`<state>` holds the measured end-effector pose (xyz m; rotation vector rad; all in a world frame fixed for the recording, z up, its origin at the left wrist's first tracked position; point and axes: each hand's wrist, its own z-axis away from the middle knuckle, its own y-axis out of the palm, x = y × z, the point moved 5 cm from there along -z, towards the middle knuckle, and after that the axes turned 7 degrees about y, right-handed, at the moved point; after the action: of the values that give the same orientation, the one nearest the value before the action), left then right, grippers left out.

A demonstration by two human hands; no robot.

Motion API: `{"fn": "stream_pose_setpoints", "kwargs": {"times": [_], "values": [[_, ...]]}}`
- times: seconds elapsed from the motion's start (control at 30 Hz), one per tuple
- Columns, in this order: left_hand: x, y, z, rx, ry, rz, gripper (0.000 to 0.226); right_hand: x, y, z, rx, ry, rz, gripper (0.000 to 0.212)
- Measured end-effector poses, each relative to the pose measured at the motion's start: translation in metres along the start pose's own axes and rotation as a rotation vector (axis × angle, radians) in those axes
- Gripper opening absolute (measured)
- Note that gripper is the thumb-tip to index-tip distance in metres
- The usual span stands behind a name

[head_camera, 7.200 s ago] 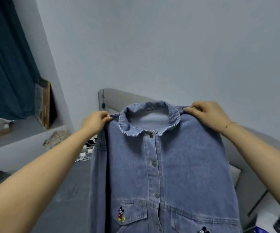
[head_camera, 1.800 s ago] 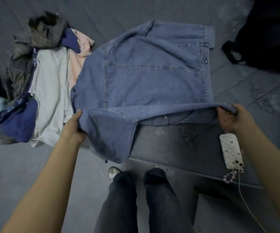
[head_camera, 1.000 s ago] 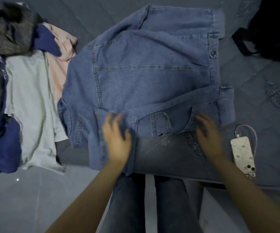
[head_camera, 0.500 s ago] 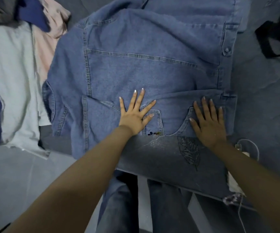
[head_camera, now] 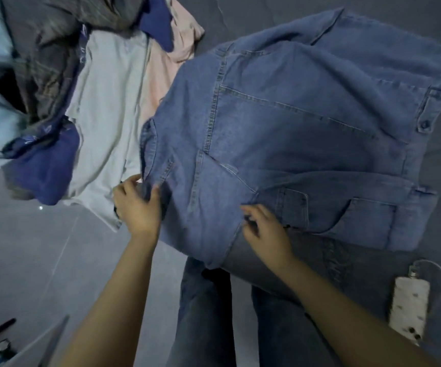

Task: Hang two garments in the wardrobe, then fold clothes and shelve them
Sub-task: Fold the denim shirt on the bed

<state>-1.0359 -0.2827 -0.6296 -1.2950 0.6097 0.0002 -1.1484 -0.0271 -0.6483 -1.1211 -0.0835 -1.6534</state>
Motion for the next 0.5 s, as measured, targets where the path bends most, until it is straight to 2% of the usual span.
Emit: {"fn": "stream_pose_setpoints", "kwargs": {"times": [0.1, 0.17, 0.3, 0.4, 0.5], "values": [[0.031, 0.014, -0.013, 0.191, 0.033, 0.08, 0.027, 0.036, 0.047, -0.035, 0.135, -0.07, 0.051, 0.043], [0.047, 0.022, -0.019, 0.273, 0.079, 0.152, 0.019, 0.043, 0.066, -0.058, 0.168, -0.025, 0.126, 0.048], [0.091, 0.024, -0.016, 0.301, -0.029, 0.271, 0.01, 0.041, 0.08, -0.077, 0.208, 0.106, 0.197, 0.045], [0.102, 0.033, -0.015, 0.353, -0.107, 0.306, 0.012, 0.042, 0.08, -0.072, 0.25, 0.096, 0.194, 0.048], [0.097, 0.037, -0.018, 0.336, -0.238, 0.445, 0.013, 0.044, 0.076, -0.06, 0.227, 0.086, -0.001, 0.04]]}}
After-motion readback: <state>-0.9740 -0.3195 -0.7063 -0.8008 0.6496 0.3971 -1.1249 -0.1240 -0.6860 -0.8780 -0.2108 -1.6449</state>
